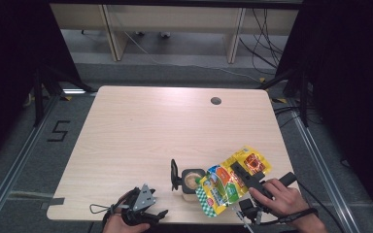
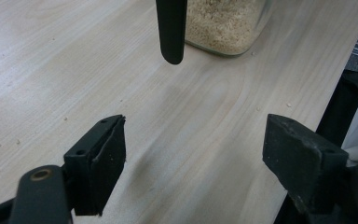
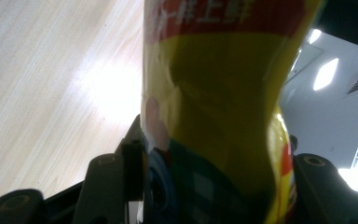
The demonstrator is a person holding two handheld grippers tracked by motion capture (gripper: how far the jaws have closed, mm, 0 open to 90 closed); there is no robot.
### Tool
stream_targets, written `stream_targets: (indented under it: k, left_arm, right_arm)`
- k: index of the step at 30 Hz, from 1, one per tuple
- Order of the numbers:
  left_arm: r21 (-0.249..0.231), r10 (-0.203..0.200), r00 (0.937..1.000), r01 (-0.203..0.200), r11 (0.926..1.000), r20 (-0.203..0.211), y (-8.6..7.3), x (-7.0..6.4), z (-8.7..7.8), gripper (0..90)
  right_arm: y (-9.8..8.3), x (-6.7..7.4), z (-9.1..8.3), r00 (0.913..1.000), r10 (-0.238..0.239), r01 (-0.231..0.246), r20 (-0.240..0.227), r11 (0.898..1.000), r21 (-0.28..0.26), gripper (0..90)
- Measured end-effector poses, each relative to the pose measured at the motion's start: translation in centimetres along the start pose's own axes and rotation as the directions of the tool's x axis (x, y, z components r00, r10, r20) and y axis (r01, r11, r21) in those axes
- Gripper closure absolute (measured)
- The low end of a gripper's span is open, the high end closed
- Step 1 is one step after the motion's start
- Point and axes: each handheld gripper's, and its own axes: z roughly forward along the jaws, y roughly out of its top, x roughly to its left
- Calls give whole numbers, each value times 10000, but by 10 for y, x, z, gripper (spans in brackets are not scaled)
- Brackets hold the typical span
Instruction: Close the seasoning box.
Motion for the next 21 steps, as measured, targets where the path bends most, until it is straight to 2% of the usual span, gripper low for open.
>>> stream_targets:
  k: [3, 4, 5, 6, 7, 8, 12, 14, 16, 18, 19, 20, 21]
  left_arm:
    - [-20, 46, 10000, -46, 10000, 2, 0, 1, 0, 213]
    - [-19, 32, 10000, -32, 10000, -8, 0, 1, 0, 213]
    - [-15, 25, 10000, -25, 10000, -25, 0, 1, 0, 213]
    - [-21, 36, 10000, -36, 10000, -1, 0, 1, 0, 213]
    - [-20, 22, 10000, -22, 10000, 30, 0, 1, 0, 213]
    - [-27, 44, 10000, -44, 10000, 42, 1, 1, 0, 213]
    - [-7, 36, 10000, -36, 10000, 31, 1, 0, 0, 213]
    - [-24, 62, 10000, -62, 10000, 20, 0, 1, 0, 213]
    - [-44, 4, 10000, -4, 10000, -46, 0, 1, -1, 213]
    - [-71, 1, 10000, -1, 10000, -29, 0, 2, -1, 213]
    - [-49, 3, 10000, -3, 10000, -51, 0, 2, -1, 213]
    - [-98, -3, 10000, 3, 10000, -65, 0, 2, -1, 213]
    - [-88, 7, 10000, -8, 10000, -55, 0, 2, -1, 213]
  right_arm:
    - [0, 0, 0, 9999, 131, -131, -30, 9999, -57, 505]
    - [0, 1, -1, 9995, 305, -305, -15, 9995, -66, 505]
    - [0, 1, -2, 9973, 718, -718, -128, 9974, -34, 506]
    - [0, 1, -2, 9971, 736, -738, -189, 9972, -81, 506]
    - [-1, 2, -1, 9955, 946, -947, -73, 9953, -189, 507]
    - [-3, 1, -2, 9954, 913, -918, -281, 9956, -175, 507]
    - [-8, 4, -1, 9866, 1580, -1598, -411, 9860, -468, 513]
    - [-10, 4, 0, 9870, 1561, -1585, -387, 9849, -699, 520]
    - [-10, 6, -1, 9793, 1951, -1990, -546, 9769, -779, 527]
    - [-12, 5, 0, 9781, 2002, -2051, -566, 9735, -1015, 533]
    - [-12, 8, 0, 9694, 2358, -2417, -678, 9655, -973, 536]
    - [-13, 7, 2, 9752, 2134, -2189, -578, 9687, -1172, 539]
    - [-14, 11, 1, 9656, 2462, -2545, -839, 9609, -1093, 545]
